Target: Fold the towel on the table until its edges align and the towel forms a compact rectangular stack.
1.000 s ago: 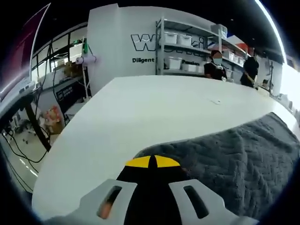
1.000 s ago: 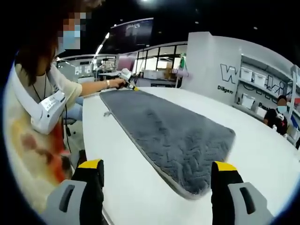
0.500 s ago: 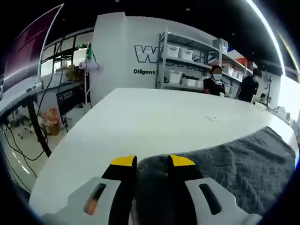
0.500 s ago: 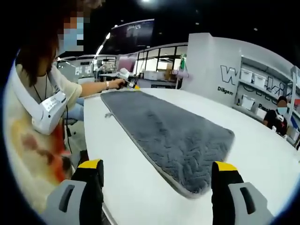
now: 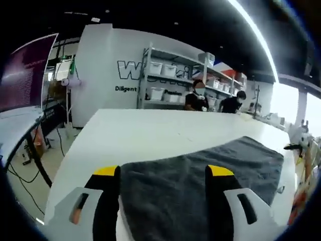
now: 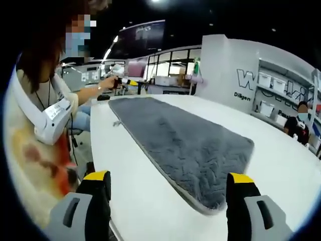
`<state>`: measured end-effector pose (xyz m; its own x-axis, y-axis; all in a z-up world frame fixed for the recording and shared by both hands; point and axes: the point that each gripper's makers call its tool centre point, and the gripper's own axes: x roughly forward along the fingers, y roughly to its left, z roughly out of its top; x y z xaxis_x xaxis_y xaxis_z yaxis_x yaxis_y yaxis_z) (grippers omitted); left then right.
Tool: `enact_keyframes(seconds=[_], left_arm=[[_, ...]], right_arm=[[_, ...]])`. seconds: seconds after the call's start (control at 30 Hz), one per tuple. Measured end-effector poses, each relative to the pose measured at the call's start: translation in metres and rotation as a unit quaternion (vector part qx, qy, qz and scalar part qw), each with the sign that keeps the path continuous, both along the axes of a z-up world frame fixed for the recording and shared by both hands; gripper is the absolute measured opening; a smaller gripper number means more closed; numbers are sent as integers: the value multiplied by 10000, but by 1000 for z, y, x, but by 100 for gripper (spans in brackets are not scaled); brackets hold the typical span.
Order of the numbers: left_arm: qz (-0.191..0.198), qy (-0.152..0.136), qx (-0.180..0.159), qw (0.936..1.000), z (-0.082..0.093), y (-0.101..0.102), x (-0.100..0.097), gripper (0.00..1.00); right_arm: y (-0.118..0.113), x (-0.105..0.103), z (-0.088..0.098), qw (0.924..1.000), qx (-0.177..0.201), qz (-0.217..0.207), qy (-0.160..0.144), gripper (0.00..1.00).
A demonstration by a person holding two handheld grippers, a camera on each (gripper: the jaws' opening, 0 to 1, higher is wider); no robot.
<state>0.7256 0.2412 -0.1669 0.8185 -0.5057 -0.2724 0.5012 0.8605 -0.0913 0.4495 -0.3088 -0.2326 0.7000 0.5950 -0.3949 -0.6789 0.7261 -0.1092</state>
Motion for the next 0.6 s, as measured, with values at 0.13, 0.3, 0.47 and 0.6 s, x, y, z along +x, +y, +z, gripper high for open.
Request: enact_keyframes(seconds=[0.13,0.3,0.47,0.6], left_arm=[[-453,-54,361,9983,5,-18,-51,81],[-574,-189,527,9968,8,-34,-106,95],[-537,-66,684,9962,-2,-29,-141,99],[-508,163,946,9941,-22,-26,-166,99]], right_arm=[[4,4,0,10000,39,63,-17,98],[10,3,-5,9998,-71,170,76,98],[13,2,-2,9998,-71,211,16,98],[20,3,-6,9996,-58,277,41,98]])
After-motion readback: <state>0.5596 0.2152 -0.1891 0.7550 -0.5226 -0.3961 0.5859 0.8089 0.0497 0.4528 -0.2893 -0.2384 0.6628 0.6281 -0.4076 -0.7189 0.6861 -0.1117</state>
